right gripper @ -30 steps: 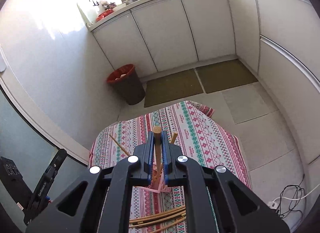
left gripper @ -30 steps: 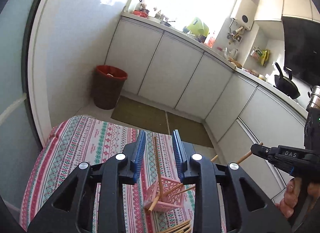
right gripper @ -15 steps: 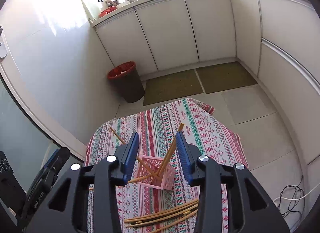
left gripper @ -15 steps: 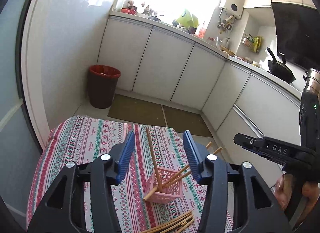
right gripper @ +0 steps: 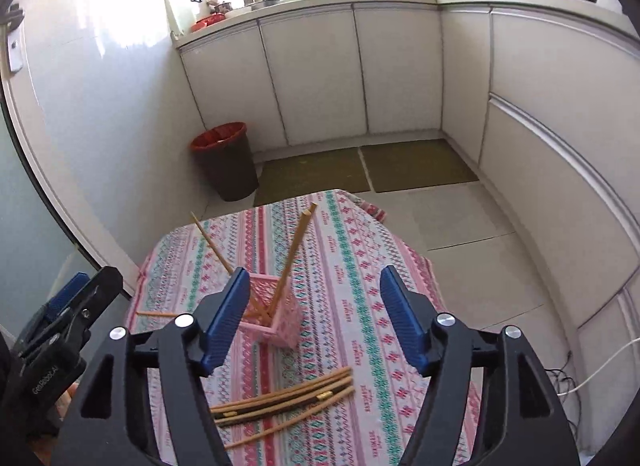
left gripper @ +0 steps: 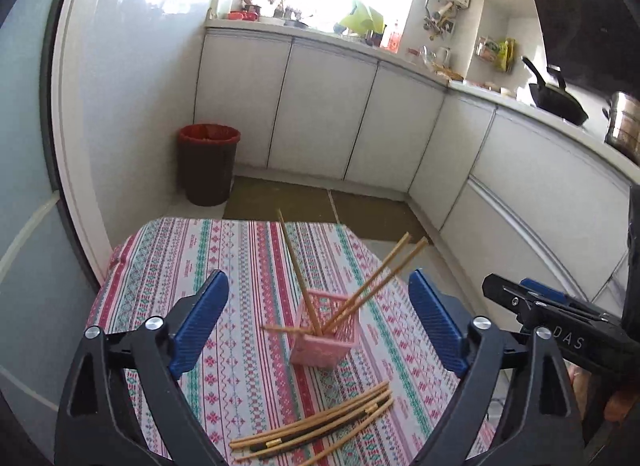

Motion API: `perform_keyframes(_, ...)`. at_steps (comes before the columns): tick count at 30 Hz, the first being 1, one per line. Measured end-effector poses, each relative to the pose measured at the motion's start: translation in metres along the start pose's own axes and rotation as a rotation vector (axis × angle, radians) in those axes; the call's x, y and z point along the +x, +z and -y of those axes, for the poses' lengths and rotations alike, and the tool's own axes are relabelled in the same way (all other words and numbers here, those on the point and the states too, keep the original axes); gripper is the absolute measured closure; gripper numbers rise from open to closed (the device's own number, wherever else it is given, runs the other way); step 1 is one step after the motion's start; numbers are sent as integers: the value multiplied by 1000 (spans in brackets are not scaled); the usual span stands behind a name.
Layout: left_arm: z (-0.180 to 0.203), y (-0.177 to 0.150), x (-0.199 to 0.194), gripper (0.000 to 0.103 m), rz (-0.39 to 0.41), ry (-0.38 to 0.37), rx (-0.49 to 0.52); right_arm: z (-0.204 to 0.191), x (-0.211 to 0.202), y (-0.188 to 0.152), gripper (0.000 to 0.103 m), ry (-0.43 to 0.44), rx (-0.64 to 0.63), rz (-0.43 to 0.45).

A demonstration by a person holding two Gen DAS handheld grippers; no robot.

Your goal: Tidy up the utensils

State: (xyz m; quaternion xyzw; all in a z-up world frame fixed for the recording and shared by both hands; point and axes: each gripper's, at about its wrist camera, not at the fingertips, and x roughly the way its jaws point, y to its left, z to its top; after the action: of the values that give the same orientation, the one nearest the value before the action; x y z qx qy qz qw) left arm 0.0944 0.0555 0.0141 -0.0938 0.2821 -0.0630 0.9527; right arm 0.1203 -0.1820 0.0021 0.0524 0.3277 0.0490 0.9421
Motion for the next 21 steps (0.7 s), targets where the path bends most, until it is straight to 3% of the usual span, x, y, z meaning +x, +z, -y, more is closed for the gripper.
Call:
perform_keyframes(6, 8, -30, 18, 7, -156, -8, 79, 24, -5, -39, 10, -95, -17, 22)
perform_keyframes(11, 25, -69, 52, 7, -384, -78, 185, 73, 12, -76, 9, -124, 28, -90)
perform_keyframes(16, 51, -121, 91, 7, -613, -231, 325, 143, 34, -113, 9, -164, 218, -211)
perform_keyframes(19, 67, -146, 106, 7, -688, -333, 401, 176, 31, -114, 9, -69, 428, -218)
perform_keyframes(21, 76, -157, 113, 7, -710, -389, 445, 189, 29, -116, 9, -48, 495, -211)
